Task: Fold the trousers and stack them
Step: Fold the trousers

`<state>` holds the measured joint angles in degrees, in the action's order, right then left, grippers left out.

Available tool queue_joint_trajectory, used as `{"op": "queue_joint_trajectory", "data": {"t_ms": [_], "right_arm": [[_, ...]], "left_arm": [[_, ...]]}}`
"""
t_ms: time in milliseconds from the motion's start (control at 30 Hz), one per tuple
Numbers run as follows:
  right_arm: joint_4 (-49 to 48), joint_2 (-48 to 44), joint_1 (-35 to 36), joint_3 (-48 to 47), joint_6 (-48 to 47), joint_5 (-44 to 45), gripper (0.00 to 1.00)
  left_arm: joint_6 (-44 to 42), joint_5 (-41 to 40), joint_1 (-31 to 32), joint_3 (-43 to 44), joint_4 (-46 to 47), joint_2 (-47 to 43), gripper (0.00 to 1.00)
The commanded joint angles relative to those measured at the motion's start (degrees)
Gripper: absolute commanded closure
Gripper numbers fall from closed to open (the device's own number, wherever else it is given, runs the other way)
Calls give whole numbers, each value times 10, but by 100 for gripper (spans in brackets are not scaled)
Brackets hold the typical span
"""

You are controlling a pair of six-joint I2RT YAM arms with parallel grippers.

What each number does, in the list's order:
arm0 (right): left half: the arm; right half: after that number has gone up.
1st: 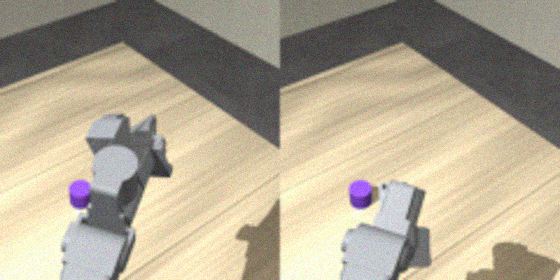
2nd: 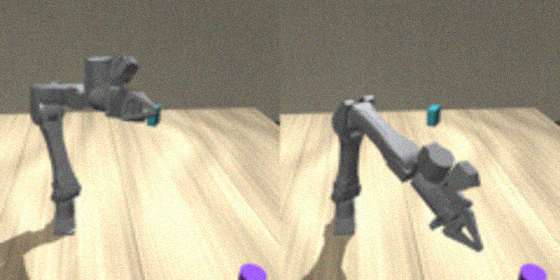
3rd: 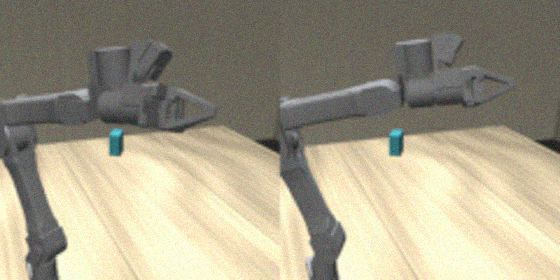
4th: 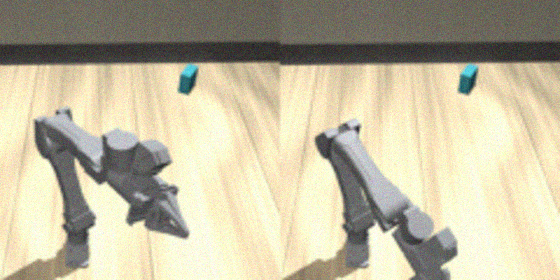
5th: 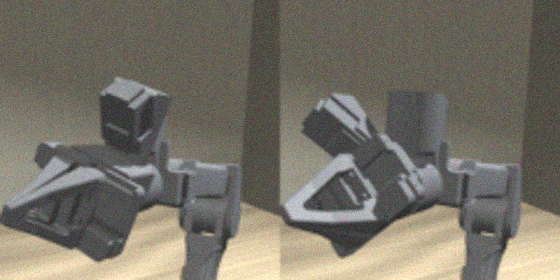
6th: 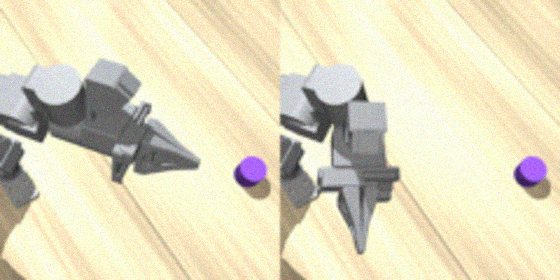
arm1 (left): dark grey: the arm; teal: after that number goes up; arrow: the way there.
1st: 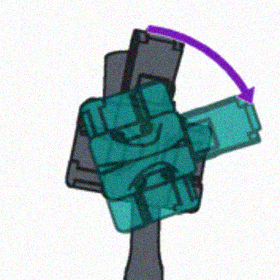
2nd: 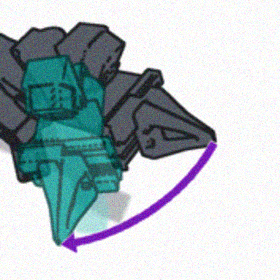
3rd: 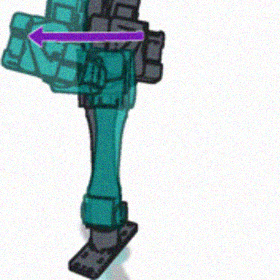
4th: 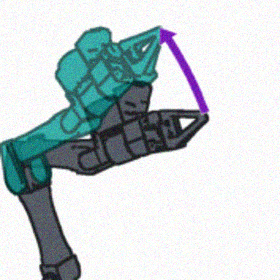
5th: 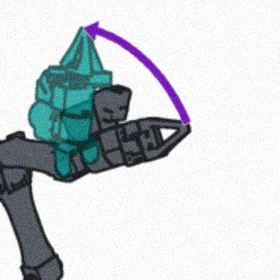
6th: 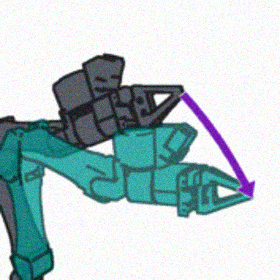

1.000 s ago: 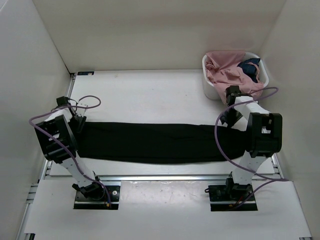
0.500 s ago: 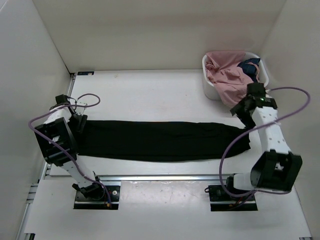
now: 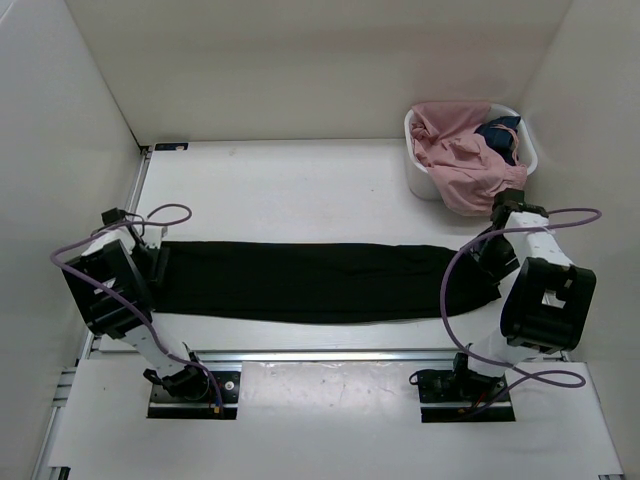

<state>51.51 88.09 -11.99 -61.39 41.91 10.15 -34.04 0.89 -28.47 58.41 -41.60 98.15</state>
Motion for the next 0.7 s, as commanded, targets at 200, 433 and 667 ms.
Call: {"op": "queue_joint_trajectory", "data": {"t_ms": [200,433,667], "right_arm": [[-3,16,-2,-22,15,12,95],[17,-56,-2,-77,-52,44,100],[42,-232,-8,131,4,34,100]], "left_arm": [[-20,7,-43,-23,6,25,29],[-20,-4,-48,-8,12,63,30],[-20,-4,-48,-8,12,64,30]]}}
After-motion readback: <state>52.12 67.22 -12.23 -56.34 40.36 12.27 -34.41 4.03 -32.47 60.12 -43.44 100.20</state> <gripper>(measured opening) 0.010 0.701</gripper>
